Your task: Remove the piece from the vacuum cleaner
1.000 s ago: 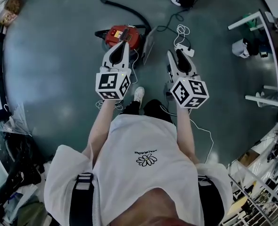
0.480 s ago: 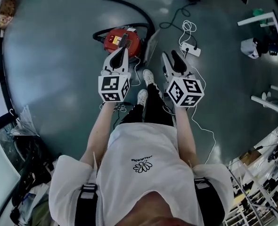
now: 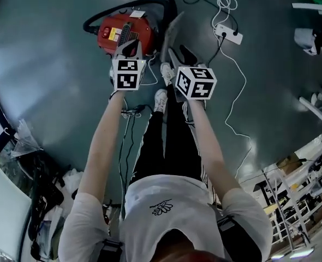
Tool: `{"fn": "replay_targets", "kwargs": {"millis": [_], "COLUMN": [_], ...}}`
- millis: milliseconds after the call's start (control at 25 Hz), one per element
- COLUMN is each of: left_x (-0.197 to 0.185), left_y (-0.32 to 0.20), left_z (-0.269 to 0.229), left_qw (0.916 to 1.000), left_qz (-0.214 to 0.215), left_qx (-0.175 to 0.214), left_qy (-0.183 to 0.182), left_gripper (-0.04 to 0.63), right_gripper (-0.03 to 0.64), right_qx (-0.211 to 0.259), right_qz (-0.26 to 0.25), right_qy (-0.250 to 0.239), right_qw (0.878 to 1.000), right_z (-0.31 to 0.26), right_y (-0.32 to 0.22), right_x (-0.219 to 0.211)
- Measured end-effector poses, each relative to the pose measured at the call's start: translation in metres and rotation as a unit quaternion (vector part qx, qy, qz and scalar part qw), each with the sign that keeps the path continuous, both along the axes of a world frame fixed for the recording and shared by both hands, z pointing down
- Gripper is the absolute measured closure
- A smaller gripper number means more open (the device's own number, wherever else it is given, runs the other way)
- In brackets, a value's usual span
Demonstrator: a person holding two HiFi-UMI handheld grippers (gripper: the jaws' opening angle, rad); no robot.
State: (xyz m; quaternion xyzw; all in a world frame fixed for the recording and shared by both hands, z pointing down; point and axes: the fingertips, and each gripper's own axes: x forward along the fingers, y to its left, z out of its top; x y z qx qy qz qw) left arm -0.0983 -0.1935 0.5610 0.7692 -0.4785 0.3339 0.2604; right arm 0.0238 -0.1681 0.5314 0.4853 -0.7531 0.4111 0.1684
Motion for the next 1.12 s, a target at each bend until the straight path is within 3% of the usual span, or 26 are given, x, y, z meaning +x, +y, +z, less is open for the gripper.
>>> {"fn": "replay_targets", "kwargs": {"millis": [200,600,760,920,1120], "left_x": [0.005,0.022,0.021,0.022,0.023], "left_y": [-0.013,-0.031,-0.028,-0.028,-0.029], "left_z": [0.068,0.126,0.129,0.129,0.128], "left_qw": [0.9982,0.9865,0.9866,0.9849,0.9837], "left_qz": [0.014,0.07,0.07,0.086,0.093], "left_qx": [-0.054,-0.134,-0.136,-0.133,-0.134], "left_qy": [-0.022,-0.063,-0.057,-0.07,-0.075], "left_gripper": [0.594,0.594,0.594,0.594,0.594], "right_gripper": [0.459,0.459,0.458,0.459,0.459], "right_qx": [-0.059,-0.153,-0.18,-0.199,-0.234], "right_qz": [0.029,0.124,0.129,0.118,0.151], "right_qy": [-0.002,-0.035,-0.033,0.001,0.024], "right_qw": [0.998,0.98,0.975,0.973,0.96], "right_z": [0.09,0.169,0.185,0.204,0.226], "right_y": [-0.03,-0.097,-0.114,-0.118,-0.118], "right_x": [0.006,0.023,0.02,0.014,0.022]}}
